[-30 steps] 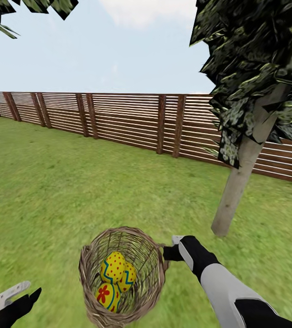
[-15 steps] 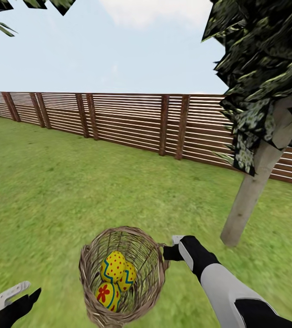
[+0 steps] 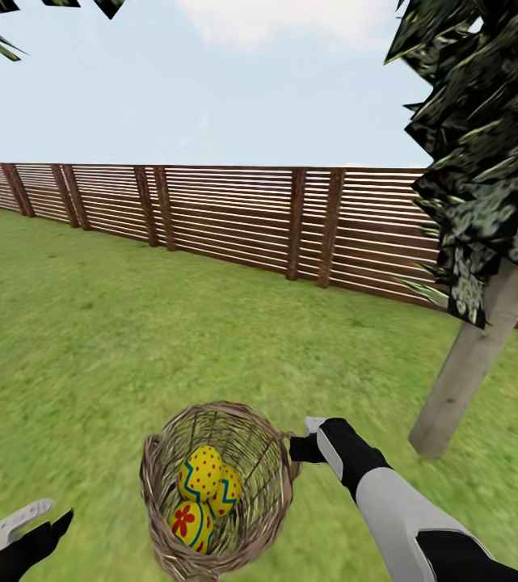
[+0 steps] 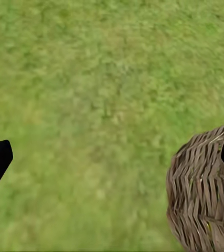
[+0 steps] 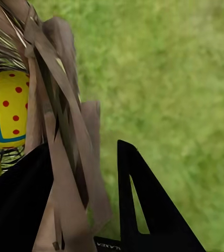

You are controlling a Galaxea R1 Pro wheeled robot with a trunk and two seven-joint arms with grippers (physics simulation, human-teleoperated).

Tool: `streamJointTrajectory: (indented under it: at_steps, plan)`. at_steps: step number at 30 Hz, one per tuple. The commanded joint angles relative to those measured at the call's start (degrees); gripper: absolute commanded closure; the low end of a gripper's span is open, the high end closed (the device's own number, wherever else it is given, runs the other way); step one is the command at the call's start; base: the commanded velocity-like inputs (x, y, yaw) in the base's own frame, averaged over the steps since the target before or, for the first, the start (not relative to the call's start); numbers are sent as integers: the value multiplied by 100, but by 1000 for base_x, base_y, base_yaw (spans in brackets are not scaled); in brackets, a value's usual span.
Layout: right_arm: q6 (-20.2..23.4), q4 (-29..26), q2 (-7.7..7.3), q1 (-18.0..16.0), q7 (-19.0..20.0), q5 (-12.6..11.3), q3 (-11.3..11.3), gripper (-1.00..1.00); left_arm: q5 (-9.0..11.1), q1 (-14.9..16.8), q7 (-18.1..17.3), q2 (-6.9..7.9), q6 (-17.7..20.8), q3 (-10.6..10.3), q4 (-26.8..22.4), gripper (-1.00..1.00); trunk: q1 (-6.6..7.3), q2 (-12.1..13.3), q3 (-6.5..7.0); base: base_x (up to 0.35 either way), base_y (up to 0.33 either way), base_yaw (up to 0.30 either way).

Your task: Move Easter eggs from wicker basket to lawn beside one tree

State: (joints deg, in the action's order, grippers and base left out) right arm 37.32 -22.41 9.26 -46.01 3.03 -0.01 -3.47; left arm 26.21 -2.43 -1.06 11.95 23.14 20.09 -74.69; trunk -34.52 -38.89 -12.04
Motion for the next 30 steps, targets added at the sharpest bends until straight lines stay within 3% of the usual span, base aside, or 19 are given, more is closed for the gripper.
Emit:
streamJointTrajectory:
  at_steps: [1, 30]
  plan:
    - [30, -9, 6, -4, 15, -78, -49, 100, 33, 0, -12, 0, 33, 7, -9, -100, -5, -7, -7, 334, 151, 0]
    - [27, -9, 6, -4, 17, -87, -49, 100, 33, 0, -17, 0, 31, 6, -14, -100, -5, -7, 33, 334, 151, -176]
